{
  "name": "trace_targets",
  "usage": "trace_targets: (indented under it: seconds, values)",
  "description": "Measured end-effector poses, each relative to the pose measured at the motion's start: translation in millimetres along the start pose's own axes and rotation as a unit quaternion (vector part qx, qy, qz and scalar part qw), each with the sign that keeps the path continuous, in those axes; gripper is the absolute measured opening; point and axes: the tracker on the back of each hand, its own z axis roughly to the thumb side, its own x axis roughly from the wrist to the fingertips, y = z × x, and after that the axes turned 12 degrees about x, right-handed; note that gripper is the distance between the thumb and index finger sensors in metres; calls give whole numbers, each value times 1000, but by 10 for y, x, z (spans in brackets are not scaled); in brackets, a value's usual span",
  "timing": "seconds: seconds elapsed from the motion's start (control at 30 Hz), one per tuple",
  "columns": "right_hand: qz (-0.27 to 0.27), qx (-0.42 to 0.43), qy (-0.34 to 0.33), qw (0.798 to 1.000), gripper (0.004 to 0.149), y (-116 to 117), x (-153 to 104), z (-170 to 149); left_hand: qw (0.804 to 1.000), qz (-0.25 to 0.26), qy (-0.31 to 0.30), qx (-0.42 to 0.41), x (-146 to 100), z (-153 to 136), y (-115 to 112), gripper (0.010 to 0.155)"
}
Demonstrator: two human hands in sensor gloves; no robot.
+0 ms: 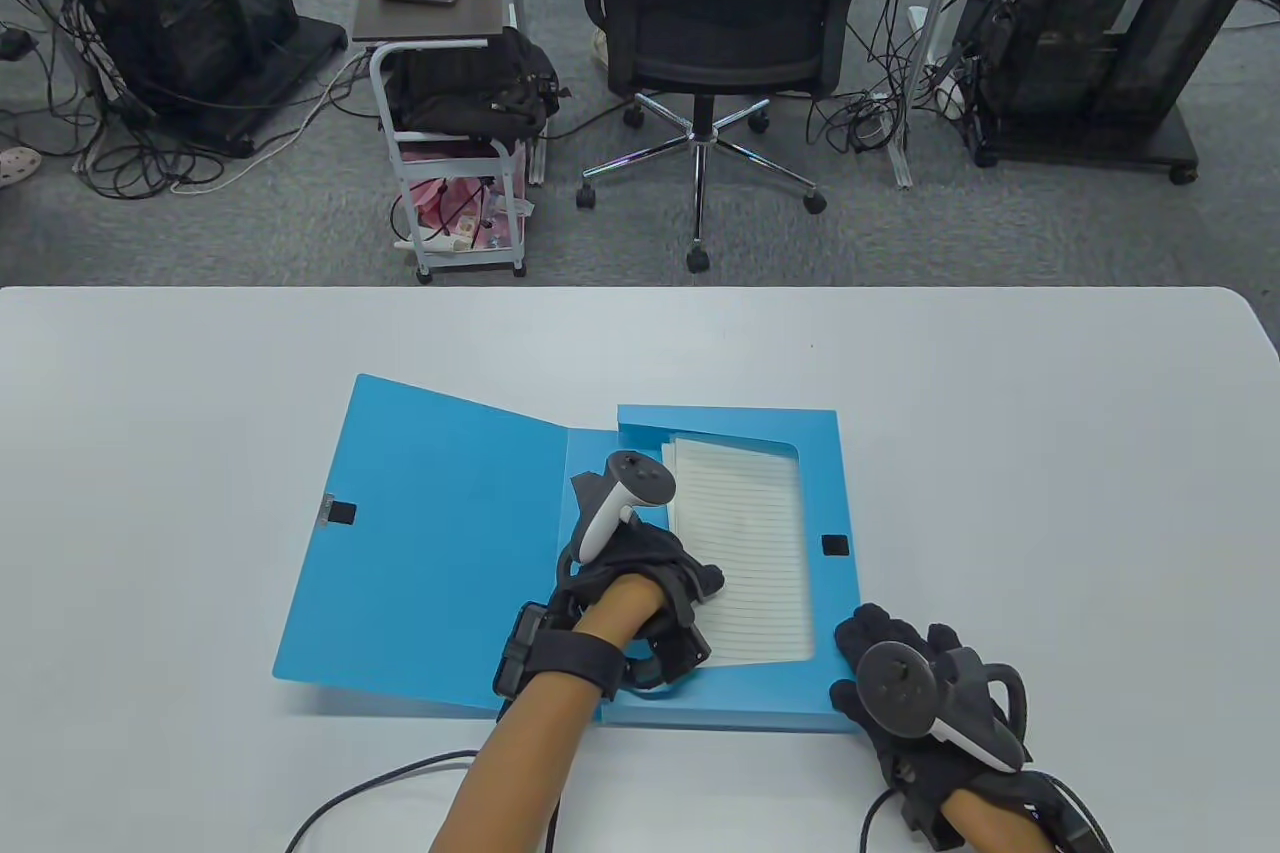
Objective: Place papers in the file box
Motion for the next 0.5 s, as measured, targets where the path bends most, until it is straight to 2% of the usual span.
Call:
trace_targets:
  seconds: [0.07, 0.2, 0.27, 0.33, 0.4, 0.5]
  values:
    - [1, 3, 1, 1000, 59, 0, 0, 0, 1000, 1, 0, 25, -24, -3, 8, 82]
    - [-1, 2, 2, 1000, 58, 7, -5, 3, 1000, 12, 1, 9, -178, -96, 66, 79]
    - [-2, 3, 4, 1000, 59, 10, -9, 1, 998, 65, 6, 24, -364, -172, 177, 84]
    - [-1, 11, 5, 1000, 59, 8, -9, -9, 987, 154, 19, 42, -627, -356, 368, 84]
    - [0, 12, 5, 1000, 58, 9, -9, -12, 973, 217, 61, 41, -894, -645, 586, 85]
    - [-1, 13, 5, 1000, 58, 5, -9, -9, 952, 278, 126, 35, -1174, -1114, 858, 89]
